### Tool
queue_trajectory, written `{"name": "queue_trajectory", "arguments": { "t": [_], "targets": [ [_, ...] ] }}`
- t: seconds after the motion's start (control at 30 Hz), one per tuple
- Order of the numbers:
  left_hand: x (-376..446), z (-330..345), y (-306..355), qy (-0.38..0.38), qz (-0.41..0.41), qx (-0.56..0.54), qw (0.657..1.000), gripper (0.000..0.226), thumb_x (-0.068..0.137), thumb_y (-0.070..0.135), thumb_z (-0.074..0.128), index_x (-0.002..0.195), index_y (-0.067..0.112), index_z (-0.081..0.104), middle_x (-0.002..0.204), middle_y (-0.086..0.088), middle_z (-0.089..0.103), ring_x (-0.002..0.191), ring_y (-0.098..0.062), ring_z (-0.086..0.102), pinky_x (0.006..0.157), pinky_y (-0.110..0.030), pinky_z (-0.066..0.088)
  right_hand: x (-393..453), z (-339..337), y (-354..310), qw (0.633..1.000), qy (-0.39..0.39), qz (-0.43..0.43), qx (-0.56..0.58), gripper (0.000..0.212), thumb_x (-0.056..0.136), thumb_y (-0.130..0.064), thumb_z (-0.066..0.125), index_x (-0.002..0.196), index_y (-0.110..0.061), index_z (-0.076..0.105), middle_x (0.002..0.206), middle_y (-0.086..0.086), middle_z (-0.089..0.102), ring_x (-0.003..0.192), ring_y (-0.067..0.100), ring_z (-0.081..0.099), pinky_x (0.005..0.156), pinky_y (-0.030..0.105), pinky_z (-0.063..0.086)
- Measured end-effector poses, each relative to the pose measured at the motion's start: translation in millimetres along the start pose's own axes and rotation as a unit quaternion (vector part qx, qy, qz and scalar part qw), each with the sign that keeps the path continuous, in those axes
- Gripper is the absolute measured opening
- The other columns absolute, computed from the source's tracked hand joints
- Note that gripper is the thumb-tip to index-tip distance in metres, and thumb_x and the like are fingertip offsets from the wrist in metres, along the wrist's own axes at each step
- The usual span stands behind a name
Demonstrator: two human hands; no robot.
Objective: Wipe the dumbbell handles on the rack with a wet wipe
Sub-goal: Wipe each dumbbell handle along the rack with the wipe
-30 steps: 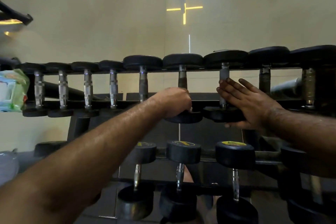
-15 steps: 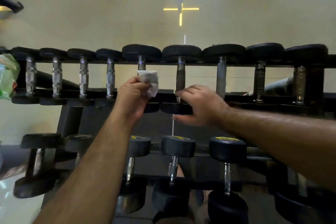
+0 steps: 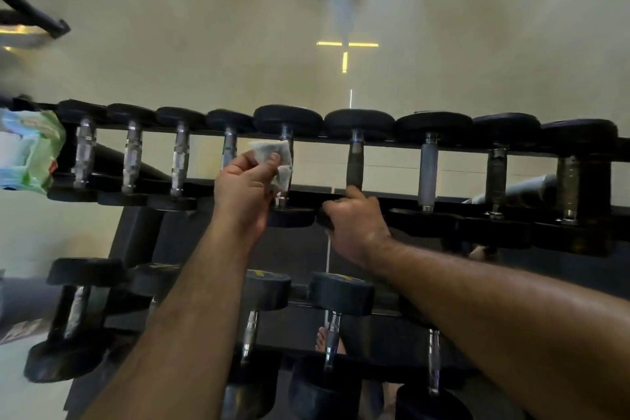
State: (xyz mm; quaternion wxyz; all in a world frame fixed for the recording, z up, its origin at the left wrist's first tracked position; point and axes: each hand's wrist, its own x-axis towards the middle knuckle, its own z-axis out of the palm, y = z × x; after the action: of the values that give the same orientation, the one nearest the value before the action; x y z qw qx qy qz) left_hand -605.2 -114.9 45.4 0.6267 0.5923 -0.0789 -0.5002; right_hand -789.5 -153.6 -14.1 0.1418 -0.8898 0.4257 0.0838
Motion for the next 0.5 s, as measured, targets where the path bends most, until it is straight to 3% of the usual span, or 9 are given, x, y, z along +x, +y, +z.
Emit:
{"name": "queue_trajectory", "arguments": {
  "t": [0.1, 0.2, 0.37, 0.43, 0.5],
  "targets": [
    [3, 1, -4, 0.013, 0.025, 0.039, 0.999, 0.013, 0.094, 0.009, 0.075, 0.107, 0.009, 0.076, 0.098, -0.010, 0.079, 0.088, -0.021, 0.075, 0.071, -0.032, 0.058, -23, 6, 38, 0.978, 0.107, -0.037, 0.173, 0.050, 0.083, -0.032, 0.089, 0.129, -0.020, 0.074, 0.116, -0.001, 0.080, 0.107, 0.026, 0.058, 0.094, 0.038, 0.051],
    [4, 3, -10, 0.028, 0.040, 0.120, 0.992, 0.020, 0.094, 0.012, 0.076, 0.114, 0.011, 0.075, 0.104, -0.008, 0.079, 0.095, -0.022, 0.076, 0.075, -0.033, 0.060, -28, -2, 52, 0.973, 0.079, -0.054, 0.212, 0.059, 0.082, -0.033, 0.092, 0.136, -0.022, 0.072, 0.118, -0.003, 0.079, 0.108, 0.022, 0.058, 0.094, 0.032, 0.050],
    [6, 27, -12, -0.025, 0.112, 0.236, 0.965, 0.015, 0.093, 0.014, 0.078, 0.107, 0.017, 0.077, 0.101, -0.002, 0.080, 0.096, -0.018, 0.077, 0.081, -0.041, 0.066, -23, -25, 62, 0.985, -0.056, -0.090, 0.135, 0.070, 0.094, -0.051, 0.078, 0.157, -0.035, 0.052, 0.140, -0.001, 0.064, 0.131, 0.021, 0.056, 0.114, 0.037, 0.048],
    [12, 37, -13, -0.038, 0.150, 0.264, 0.952, 0.011, 0.092, 0.016, 0.080, 0.100, 0.022, 0.079, 0.094, 0.001, 0.080, 0.091, -0.017, 0.078, 0.079, -0.039, 0.066, -26, -33, 83, 0.988, -0.042, -0.145, 0.034, 0.077, 0.096, -0.069, 0.063, 0.161, -0.032, 0.045, 0.157, 0.001, 0.055, 0.142, 0.025, 0.053, 0.120, 0.044, 0.044],
    [18, 46, -16, -0.056, 0.219, 0.331, 0.916, 0.008, 0.093, 0.020, 0.080, 0.100, 0.022, 0.081, 0.087, 0.005, 0.079, 0.082, -0.008, 0.077, 0.075, -0.031, 0.065, -33, -41, 121, 0.986, -0.055, -0.137, -0.077, 0.105, 0.091, -0.091, 0.036, 0.171, -0.025, 0.021, 0.177, 0.005, 0.023, 0.162, 0.029, 0.027, 0.130, 0.049, 0.027]
  ]
}}
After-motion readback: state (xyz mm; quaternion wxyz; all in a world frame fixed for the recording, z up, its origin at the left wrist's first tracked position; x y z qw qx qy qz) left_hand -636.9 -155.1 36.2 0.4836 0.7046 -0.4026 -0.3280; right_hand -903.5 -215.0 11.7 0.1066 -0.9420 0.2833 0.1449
